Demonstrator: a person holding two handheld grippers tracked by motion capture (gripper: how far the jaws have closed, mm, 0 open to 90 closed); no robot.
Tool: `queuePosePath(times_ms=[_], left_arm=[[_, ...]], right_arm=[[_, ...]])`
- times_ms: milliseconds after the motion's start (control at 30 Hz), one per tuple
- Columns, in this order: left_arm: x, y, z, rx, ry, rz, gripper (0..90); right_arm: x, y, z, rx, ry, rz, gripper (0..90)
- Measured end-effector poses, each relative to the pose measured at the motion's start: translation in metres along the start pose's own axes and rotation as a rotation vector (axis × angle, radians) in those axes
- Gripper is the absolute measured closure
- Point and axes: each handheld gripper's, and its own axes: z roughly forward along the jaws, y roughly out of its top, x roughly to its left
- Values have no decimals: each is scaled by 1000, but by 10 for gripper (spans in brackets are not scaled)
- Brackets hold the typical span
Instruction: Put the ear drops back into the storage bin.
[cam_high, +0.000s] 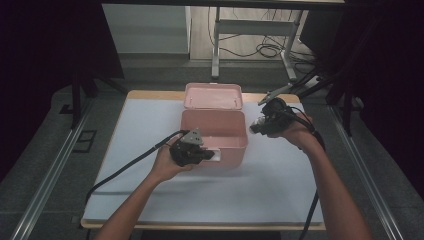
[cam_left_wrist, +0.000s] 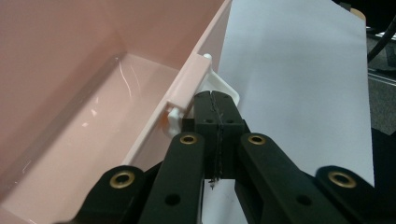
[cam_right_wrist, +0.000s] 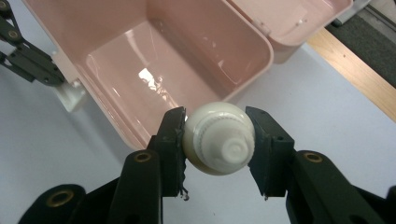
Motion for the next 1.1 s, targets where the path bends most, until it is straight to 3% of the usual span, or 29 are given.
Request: queuePosePath(times_ms=[633, 1100], left_arm=[[1, 0, -1, 7, 1, 8, 900], [0, 0, -1, 9, 4, 9, 900]], right_arm=[[20, 27, 21, -20, 36, -41, 602], [33, 45, 53, 24, 51, -59, 602]])
